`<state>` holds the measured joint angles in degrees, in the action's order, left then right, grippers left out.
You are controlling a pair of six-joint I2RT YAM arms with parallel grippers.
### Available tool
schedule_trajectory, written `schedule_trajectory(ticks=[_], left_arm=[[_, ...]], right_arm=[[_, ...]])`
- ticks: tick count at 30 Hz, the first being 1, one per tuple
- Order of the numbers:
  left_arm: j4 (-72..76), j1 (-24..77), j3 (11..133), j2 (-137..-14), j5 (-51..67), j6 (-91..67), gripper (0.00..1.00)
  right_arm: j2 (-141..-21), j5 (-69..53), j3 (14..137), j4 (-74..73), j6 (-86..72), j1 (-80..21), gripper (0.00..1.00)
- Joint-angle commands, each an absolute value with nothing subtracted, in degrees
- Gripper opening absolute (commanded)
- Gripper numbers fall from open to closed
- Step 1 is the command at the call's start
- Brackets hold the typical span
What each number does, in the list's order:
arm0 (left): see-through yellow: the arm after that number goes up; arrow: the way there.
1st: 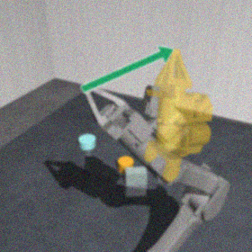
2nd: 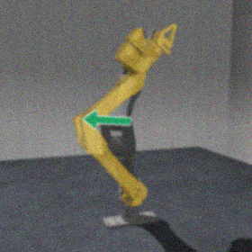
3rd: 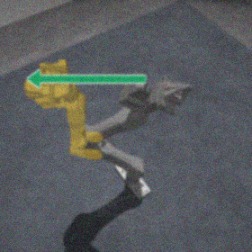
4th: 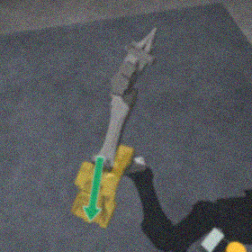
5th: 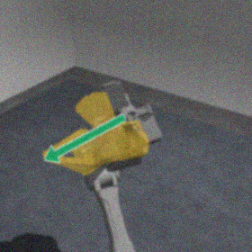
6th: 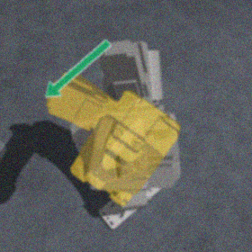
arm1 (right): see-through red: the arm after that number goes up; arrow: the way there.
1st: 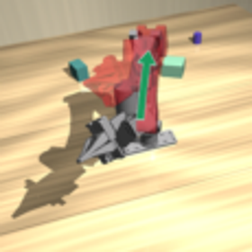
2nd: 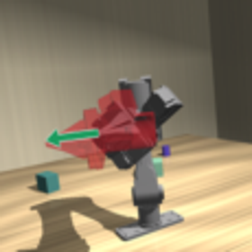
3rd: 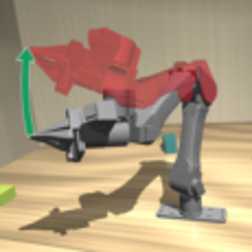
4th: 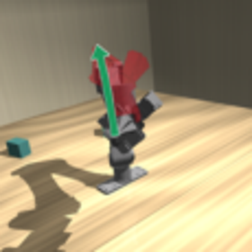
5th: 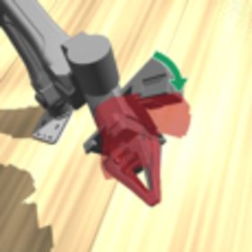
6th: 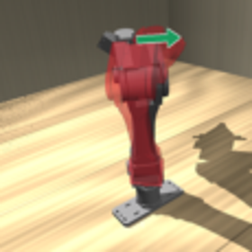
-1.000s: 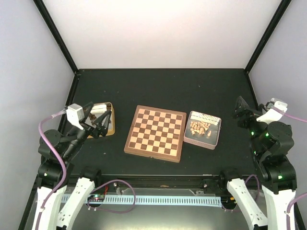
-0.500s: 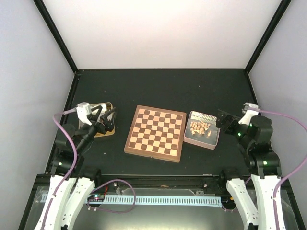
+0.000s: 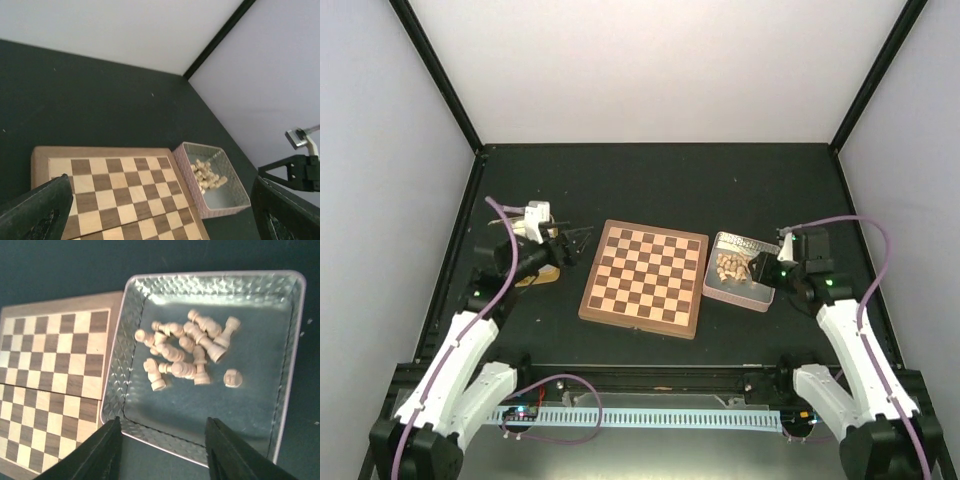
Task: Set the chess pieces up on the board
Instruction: Pick up the chess piece from the storage box.
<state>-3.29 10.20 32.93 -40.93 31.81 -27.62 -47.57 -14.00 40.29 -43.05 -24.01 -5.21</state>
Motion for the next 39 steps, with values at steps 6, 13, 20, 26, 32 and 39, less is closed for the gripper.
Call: schedule_trajectory(ticks=[6, 13, 20, 26, 32, 39], left_arm=[[-5.0, 9.8, 38.8, -49.3, 40.0, -26.8, 0.99], [-3.0, 9.9, 38.8, -51.0, 40.0, -28.5, 0.99], [-3.4, 9.9, 38.8, -51.2, 38.2, -28.6, 0.99], [-3.4, 9.9, 38.3, -51.1, 37.8, -28.8, 0.99], [-3.3, 9.9, 38.4, -51.7, 36.9, -29.0, 0.99], [-5.3, 9.9, 40.2, -51.4, 34.4, -28.4, 0.99]], right_arm=[[-59.4, -7.6, 40.0, -36.3, -26.1, -9.4, 0.34], [-71.4, -7.2, 43.2, -32.8, -25.2, -12.9, 0.45], [-77.9, -0.5, 46.2, -33.2, -25.2, -14.8, 0.33], [-80.4, 2.1, 47.1, -34.7, -24.1, -15.9, 0.30], [-82.3, 1.0, 46.9, -34.5, -23.4, -16.0, 0.19], [-79.4, 3.5, 48.1, -37.6, -24.1, -16.6, 0.11]])
